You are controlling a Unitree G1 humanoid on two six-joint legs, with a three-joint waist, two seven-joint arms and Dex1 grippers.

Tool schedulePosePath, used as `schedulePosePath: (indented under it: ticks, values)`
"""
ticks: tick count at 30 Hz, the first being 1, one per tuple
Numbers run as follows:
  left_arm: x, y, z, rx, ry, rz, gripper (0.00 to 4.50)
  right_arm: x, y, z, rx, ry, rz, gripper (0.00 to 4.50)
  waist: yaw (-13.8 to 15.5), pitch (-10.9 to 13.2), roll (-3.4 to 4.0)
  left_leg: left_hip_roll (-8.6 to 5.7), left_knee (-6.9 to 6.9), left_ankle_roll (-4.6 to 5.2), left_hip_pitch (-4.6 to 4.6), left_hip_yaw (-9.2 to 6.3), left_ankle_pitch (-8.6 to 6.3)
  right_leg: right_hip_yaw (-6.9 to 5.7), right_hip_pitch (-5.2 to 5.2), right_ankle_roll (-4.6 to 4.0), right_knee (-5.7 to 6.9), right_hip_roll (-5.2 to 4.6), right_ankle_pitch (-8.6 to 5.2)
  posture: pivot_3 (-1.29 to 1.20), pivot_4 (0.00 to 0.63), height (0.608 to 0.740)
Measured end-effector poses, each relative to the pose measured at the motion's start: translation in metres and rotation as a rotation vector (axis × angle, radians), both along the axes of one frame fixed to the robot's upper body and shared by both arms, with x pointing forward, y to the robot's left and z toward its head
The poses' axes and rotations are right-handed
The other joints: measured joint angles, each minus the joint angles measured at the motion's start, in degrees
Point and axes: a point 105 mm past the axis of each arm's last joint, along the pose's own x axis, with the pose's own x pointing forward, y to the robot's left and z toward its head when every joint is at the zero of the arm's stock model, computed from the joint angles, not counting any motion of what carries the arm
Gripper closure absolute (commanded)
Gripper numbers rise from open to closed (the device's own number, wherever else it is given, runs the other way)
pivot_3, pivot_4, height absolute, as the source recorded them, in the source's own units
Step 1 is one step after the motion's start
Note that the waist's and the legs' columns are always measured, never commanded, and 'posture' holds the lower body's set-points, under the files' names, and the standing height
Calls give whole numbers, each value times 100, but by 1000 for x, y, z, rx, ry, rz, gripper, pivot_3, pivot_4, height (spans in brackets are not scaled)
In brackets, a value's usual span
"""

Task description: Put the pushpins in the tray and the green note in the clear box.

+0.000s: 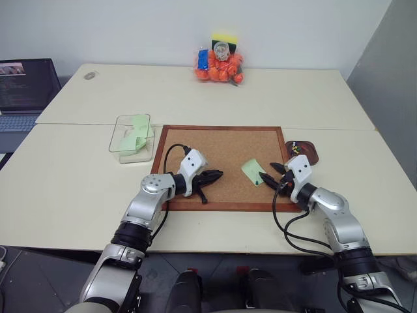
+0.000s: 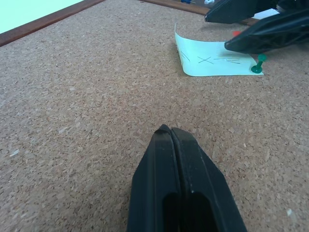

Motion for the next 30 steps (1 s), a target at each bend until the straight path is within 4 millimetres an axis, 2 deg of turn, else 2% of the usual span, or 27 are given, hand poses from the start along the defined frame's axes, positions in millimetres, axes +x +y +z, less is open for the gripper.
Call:
schedulePosePath:
  ticks: [7,8,18,23,30]
  values:
    - [0,0,0,2,-2,-1,4500,-2,7,-3,-5,6,31,4304,0,0,0,0,0,0,0,0,0,0,0,0,0,0,0,0,150,740]
    - [0,0,0,2,-2,-1,4500,-3,8,-2,-9,4,36,4428,0,0,0,0,0,0,0,0,0,0,0,0,0,0,0,0,150,740]
    - [0,0,0,3,-2,-1,4500,-4,9,-3,-12,3,43,4428,0,0,0,0,0,0,0,0,0,-1,0,0,0,0,0,0,150,740]
    - [0,0,0,2,-2,-1,4500,-7,6,-2,53,10,30,4428,1,0,0,0,0,0,0,0,0,0,0,0,0,0,0,0,150,740]
    - [0,0,0,3,-1,-1,4500,-9,9,21,134,-35,45,4428,1,0,0,0,0,0,0,0,0,0,0,0,0,0,0,0,150,740]
